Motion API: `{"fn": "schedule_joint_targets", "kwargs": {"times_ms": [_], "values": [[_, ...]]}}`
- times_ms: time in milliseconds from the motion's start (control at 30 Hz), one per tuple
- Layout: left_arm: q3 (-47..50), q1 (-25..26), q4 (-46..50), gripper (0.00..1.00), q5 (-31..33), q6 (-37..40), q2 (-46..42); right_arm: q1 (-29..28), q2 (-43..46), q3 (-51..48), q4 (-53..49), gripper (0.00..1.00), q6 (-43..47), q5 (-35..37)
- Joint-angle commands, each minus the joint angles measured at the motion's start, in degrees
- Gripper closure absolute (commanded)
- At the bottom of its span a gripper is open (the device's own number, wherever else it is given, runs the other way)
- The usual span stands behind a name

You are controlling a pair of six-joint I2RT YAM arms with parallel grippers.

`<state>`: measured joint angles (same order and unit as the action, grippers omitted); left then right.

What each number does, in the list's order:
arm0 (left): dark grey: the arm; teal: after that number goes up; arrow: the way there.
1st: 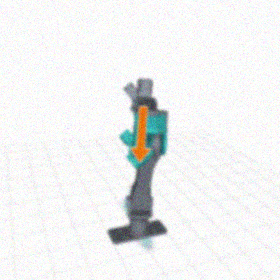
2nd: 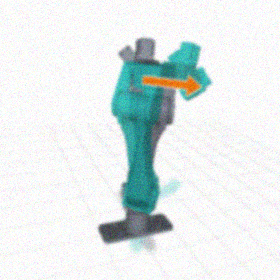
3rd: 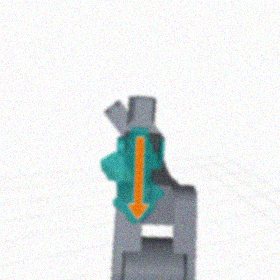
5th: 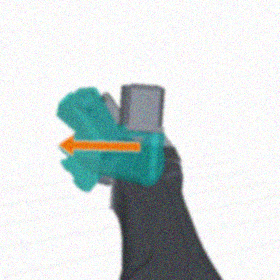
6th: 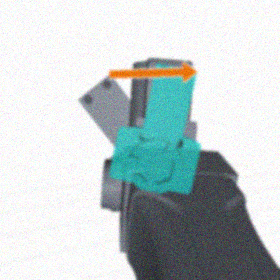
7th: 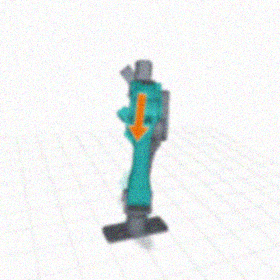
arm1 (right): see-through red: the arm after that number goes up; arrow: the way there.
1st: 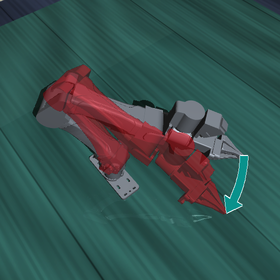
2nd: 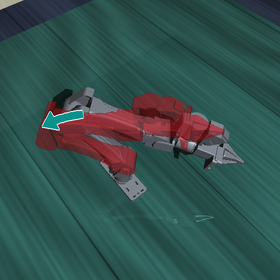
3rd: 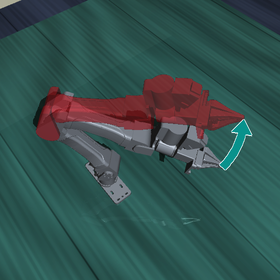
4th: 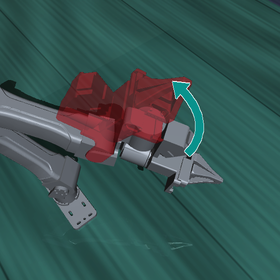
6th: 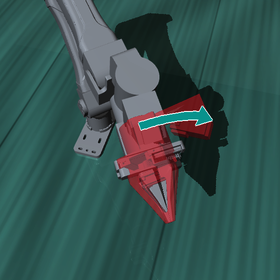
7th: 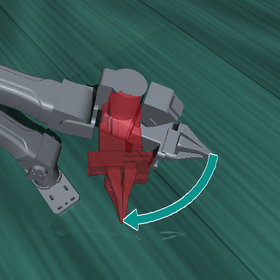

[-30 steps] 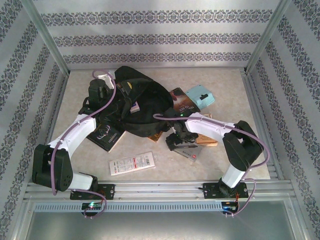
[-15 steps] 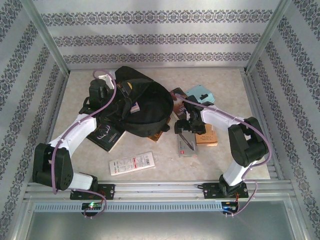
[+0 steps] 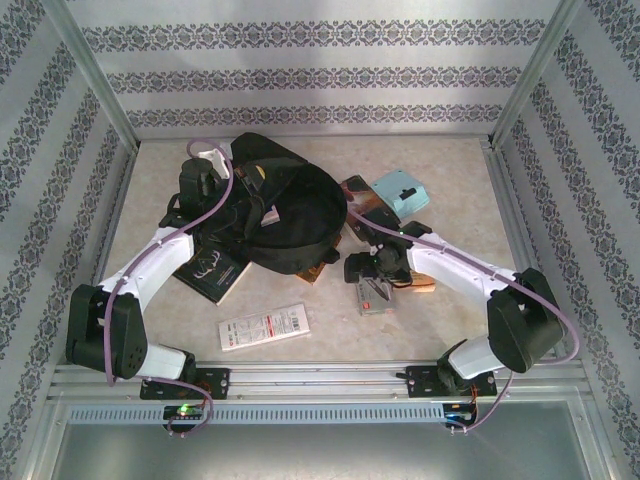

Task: Pack the student bag
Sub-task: Pick up the loose stationery at the center of the table.

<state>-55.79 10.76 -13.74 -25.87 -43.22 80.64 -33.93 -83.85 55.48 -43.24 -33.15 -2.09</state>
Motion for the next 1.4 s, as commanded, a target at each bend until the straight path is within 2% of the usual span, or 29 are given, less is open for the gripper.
{"fn": "schedule_joint_targets", "kwargs": {"times_ms": [0, 333, 567, 800, 967, 1167, 1367], "values": [[-0.54, -0.43, -2.96, 1.00, -0.85, -0.48, 0.26, -0.14, -0.83, -1.43, -3.04, 0.02, -1.13, 2.84], [-0.65, -0.47, -2.87, 1.00, -1.29, -0.54, 0.63, -3.39, -4.35, -1.58, -3.97, 0.02, -1.16, 3.74], [-0.65, -0.47, -2.73, 1.00, -1.37, -0.57, 0.80, -3.48, -5.69, -1.96, -4.39, 0.02, -1.48, 5.83], [-0.74, -0.40, -2.71, 1.00, -1.46, -0.55, 0.96, -3.94, -8.80, -2.57, -1.63, 0.02, -0.76, 2.53], [-0.73, -0.45, -2.67, 1.00, -1.56, -0.51, 1.20, -4.02, -10.71, -2.24, -0.54, 0.02, -0.56, 3.35], [-0.89, -0.47, -2.64, 1.00, -1.79, -0.43, 1.23, -4.03, -7.20, -1.34, -2.39, 0.18, -0.90, 4.49], [-2.77, -0.40, -1.01, 1.00, -2.19, 1.45, 0.21, -4.07, 2.43, 2.65, -6.21, 0.21, -1.29, 4.30]]}}
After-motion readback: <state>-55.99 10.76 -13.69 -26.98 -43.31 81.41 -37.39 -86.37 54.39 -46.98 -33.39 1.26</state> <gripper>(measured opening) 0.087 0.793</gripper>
